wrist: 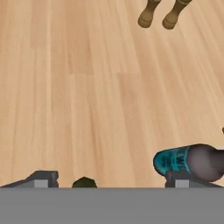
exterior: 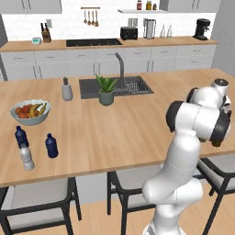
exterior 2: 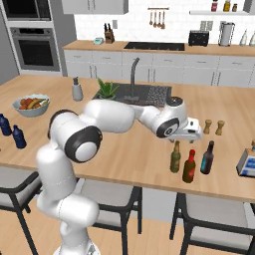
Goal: Move the plastic bottles in the middle to the plastics group, and the glass bottles in the middle to the glass group.
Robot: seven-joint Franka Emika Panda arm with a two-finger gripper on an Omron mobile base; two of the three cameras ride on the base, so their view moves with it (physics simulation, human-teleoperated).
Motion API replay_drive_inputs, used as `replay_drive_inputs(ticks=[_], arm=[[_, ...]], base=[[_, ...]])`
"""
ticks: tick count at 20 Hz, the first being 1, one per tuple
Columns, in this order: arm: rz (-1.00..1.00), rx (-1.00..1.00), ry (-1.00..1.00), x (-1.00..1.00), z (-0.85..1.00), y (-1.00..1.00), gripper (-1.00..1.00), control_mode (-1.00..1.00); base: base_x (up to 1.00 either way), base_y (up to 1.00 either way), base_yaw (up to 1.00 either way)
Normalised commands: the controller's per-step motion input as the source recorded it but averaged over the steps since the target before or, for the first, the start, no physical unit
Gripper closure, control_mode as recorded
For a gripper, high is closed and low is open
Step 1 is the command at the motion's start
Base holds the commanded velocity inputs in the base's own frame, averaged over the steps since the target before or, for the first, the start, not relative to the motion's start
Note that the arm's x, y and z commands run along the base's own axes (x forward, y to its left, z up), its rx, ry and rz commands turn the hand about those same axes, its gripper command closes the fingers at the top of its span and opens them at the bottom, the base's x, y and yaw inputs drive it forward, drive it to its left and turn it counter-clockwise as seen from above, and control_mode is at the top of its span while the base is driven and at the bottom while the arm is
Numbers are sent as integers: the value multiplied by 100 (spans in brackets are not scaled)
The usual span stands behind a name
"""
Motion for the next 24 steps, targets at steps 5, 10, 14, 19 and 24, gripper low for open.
replay_drive_inputs(ticks=[5, 10, 14, 19, 24], arm=[[0, 0, 0, -23, 47, 6, -100, -100], [0, 0, 0, -35, 44, 0, -100, -100], [0, 0, 0, -46, 34, 11, -100, -100], [0, -1, -1, -65, 7, 46, -100, -100], [0, -8, -2, -62, -3, 92, -100, -100]], base=[[0, 0, 0], [0, 0, 0], [0, 0, 0], [0, 0, 0], [0, 0, 0]])
